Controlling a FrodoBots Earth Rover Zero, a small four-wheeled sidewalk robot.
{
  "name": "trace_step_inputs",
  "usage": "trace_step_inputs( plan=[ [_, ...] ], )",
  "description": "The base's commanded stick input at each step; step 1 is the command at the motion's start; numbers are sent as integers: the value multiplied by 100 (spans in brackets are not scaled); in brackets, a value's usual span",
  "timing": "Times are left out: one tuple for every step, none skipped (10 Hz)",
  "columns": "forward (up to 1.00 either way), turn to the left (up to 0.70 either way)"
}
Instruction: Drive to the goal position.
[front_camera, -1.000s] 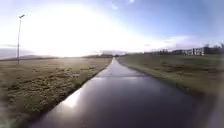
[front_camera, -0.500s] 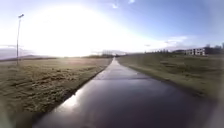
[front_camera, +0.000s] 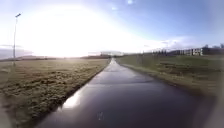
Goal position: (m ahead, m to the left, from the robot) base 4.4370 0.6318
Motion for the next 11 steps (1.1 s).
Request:
trace_step_inputs(
  plan=[
    [100, 0],
    [100, 0],
    [100, 0],
    [100, 0],
    [100, 0],
    [100, 0],
    [100, 0],
    [100, 0],
    [100, 0],
    [100, 0],
    [100, -1]
  ],
)
